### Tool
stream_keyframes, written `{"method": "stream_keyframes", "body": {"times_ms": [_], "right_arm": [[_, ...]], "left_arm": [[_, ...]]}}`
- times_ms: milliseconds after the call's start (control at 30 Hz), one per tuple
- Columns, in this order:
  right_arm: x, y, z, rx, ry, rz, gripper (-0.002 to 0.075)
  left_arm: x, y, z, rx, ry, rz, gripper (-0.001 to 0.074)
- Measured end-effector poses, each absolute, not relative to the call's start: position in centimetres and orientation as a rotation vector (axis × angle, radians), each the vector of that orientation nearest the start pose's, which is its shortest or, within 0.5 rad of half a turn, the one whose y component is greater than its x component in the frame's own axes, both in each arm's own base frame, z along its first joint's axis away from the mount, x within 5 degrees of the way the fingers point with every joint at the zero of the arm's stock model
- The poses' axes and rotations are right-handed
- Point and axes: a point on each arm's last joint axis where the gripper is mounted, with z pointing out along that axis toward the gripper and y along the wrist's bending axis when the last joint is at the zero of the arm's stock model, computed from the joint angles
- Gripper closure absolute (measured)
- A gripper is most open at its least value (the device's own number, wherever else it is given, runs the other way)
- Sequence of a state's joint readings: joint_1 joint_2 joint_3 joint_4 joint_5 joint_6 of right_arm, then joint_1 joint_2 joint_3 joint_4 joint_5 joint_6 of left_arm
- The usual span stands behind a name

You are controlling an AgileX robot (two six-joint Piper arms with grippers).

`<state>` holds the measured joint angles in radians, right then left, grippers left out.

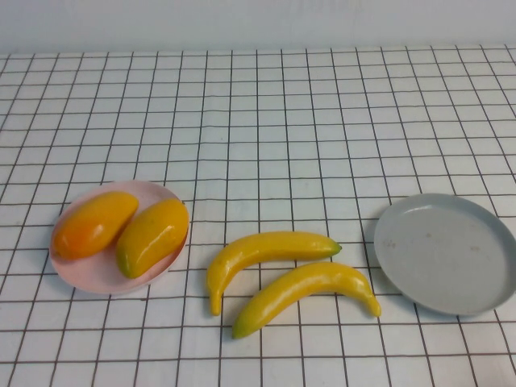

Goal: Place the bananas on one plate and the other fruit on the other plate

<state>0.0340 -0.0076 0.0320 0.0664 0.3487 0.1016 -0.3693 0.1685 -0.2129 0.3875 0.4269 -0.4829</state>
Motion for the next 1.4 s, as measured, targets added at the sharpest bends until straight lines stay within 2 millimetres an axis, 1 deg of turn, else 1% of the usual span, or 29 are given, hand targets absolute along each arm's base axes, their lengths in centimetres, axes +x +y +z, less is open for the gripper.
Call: {"method": "stream_keyframes", "body": {"times_ms": [167,300,433,500,700,1400], "right_arm": [[5.3,0.4,17.1,0.105,1.856,0.159,0.0741],[5.3,0.4,17.1,0.105,1.856,0.159,0.0741],[5.3,0.4,17.1,0.105,1.856,0.159,0.0741],[5.3,0.4,17.1,0.105,1.856,0.159,0.0741],[5.3,0.4,17.1,0.105,1.856,0.159,0.0741],[5.3,0.4,17.1,0.105,1.856,0.159,0.0741]], "left_arm": [[5.1,-0.4,21.6,0.083,1.735,-0.139,0.0735],[5.3,-0.1,19.1,0.014,1.787,-0.083,0.0735],[5.4,0.3,17.8,-0.063,1.82,-0.034,0.0735],[5.4,0.3,17.6,-0.089,1.827,-0.03,0.0735],[5.2,0.2,17.2,-0.073,1.873,-0.032,0.0735],[5.2,0.2,17.2,-0.065,1.873,-0.029,0.0735]]}}
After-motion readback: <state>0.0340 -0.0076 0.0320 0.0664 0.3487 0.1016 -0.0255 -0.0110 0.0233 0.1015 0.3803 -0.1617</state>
